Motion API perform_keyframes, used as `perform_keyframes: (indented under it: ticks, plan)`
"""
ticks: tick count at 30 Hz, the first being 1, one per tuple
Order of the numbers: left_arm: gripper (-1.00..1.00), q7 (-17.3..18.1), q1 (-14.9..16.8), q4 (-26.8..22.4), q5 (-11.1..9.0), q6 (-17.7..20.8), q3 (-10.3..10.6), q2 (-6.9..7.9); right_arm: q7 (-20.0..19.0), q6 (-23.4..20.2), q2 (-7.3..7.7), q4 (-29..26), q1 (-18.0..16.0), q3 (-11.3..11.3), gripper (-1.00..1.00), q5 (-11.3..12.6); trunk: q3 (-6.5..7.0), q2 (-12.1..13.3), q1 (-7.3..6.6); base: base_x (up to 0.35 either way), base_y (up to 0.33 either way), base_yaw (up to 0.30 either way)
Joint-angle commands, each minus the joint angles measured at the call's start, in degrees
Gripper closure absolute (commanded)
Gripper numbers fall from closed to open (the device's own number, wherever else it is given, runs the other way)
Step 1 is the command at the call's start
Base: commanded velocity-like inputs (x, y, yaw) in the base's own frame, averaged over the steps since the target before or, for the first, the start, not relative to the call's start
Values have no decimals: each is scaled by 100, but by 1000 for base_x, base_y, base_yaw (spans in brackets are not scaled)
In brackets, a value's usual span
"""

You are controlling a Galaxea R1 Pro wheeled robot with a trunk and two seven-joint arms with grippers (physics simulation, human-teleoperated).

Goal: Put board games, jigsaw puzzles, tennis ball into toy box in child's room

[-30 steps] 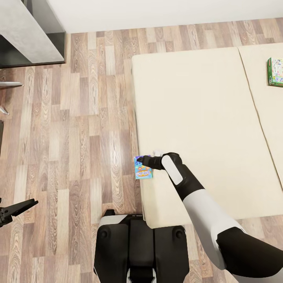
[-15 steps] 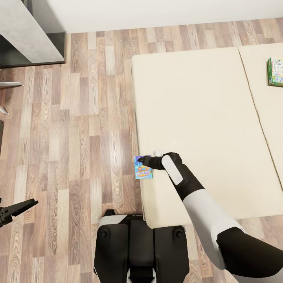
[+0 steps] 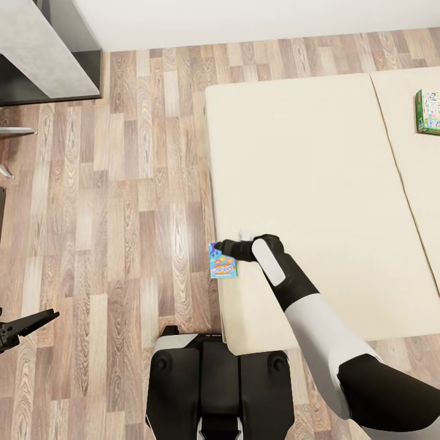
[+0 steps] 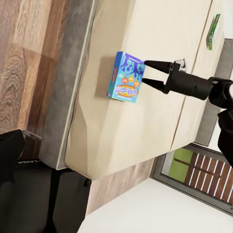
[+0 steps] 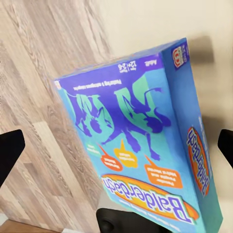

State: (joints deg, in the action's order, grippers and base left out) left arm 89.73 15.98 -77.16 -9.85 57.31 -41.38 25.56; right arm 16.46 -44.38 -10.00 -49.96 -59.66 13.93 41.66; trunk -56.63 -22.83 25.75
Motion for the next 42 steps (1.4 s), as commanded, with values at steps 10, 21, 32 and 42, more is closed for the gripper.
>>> perform_keyframes:
  ticks: [10, 21, 32, 42]
  plan:
    - [-100, 27, 1, -1, 9, 61, -3, 1, 100, -79, 0, -255, -2, 4, -100, 64, -6, -9, 4, 0, 0, 0]
    - [-100, 27, 1, -1, 9, 61, -161, 1, 214, -207, 0, -356, -2, 4, -100, 65, -6, -9, 4, 0, 0, 0]
    - [-100, 27, 1, -1, 9, 61, -202, 1, 234, -444, 0, -815, 3, -14, -100, 64, -6, -9, 4, 0, 0, 0]
    - [-100, 27, 1, -1, 17, 61, -200, -2, 265, -841, 0, -1513, 30, -35, -100, 79, -6, -9, 4, 0, 0, 0]
